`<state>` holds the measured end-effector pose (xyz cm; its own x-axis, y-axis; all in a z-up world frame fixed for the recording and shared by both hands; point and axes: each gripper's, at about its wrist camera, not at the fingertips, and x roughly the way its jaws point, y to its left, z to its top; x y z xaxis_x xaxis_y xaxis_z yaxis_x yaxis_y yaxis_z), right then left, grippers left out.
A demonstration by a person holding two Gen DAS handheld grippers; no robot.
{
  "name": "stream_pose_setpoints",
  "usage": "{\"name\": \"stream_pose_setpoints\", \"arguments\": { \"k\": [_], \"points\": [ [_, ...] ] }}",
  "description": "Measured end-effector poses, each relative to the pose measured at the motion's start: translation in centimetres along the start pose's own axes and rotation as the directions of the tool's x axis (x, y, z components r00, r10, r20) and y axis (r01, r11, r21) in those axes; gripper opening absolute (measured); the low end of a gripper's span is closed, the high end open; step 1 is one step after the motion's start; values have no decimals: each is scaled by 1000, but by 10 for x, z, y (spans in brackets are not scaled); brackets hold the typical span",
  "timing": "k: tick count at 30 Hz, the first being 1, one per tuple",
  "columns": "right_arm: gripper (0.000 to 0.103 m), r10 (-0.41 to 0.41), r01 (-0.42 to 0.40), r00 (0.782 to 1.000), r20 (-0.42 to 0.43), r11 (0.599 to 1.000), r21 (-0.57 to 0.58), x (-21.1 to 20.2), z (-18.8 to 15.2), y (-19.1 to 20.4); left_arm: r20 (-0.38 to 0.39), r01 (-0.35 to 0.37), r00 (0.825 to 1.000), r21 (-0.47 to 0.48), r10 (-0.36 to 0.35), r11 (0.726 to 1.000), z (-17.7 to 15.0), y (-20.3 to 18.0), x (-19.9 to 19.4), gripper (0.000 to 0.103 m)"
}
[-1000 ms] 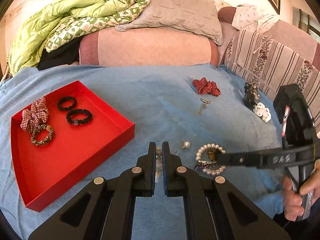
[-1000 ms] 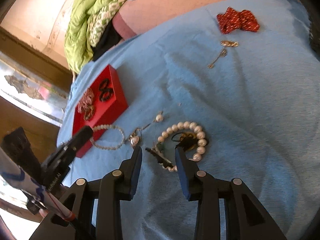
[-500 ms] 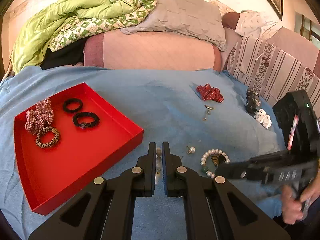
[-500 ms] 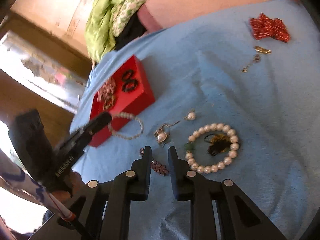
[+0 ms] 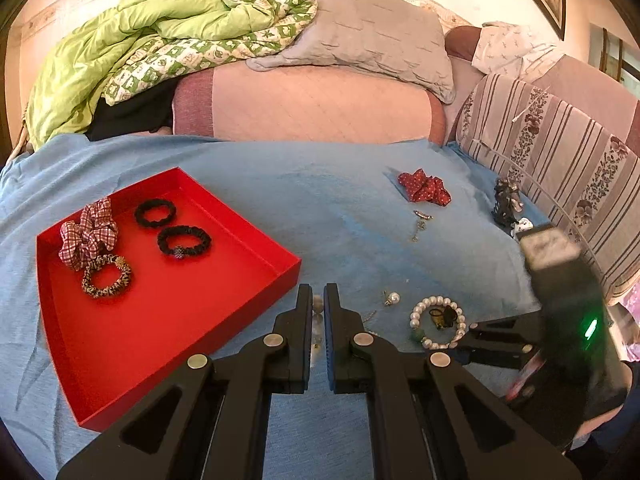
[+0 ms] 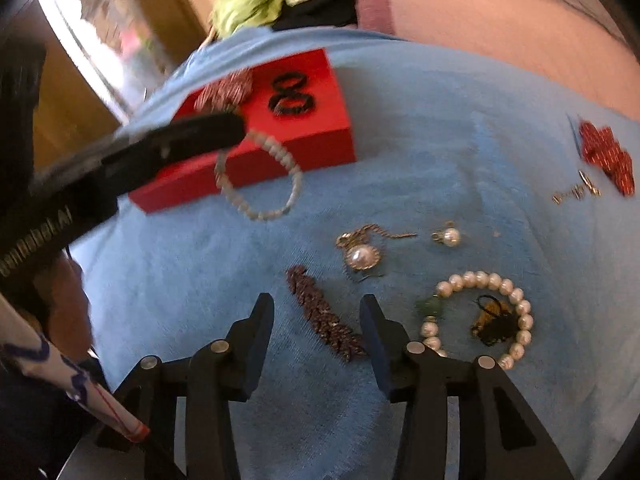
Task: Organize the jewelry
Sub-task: 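Grasp the brown beaded leaf-shaped piece with the right gripper while the left gripper holds the pearl strand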
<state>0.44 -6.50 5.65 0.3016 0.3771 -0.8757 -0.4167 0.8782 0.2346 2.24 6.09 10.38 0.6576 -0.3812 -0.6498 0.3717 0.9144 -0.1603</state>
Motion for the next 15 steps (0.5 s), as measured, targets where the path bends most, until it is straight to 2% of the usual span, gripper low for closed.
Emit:
{"name": "stream_pose_setpoints", "arguments": {
  "k": [2, 4, 7, 9, 12, 15],
  "points": [
    [39, -52, 52, 999, -7, 998, -44, 4, -2, 4, 1, 3, 1000, 2, -3, 1000, 0, -1, -1, 5],
    [21, -67, 67, 998, -5, 997, -37, 1, -1, 1, 3, 6, 1000, 5, -6, 1000, 0, -1, -1, 5],
    [18, -57, 56, 998, 19, 998, 8, -7, 1, -5, 6, 7, 1000, 6, -7, 1000, 0, -2, -1, 5],
    [17, -23, 20, 998, 62, 999, 47, -18, 4, -12, 10, 8, 1000, 5, -8, 1000, 1, -1, -2, 5],
    [17, 16, -36, 988, 154, 991, 126, -38, 10, -27, 21, 4, 1000, 8, -4, 1000, 1, -2, -3, 5],
    [17, 19, -61, 972, 234, 983, 173, -55, 14, -34, 27, -6, 1000, 19, 6, 1000, 2, -5, -3, 5]
  ]
}}
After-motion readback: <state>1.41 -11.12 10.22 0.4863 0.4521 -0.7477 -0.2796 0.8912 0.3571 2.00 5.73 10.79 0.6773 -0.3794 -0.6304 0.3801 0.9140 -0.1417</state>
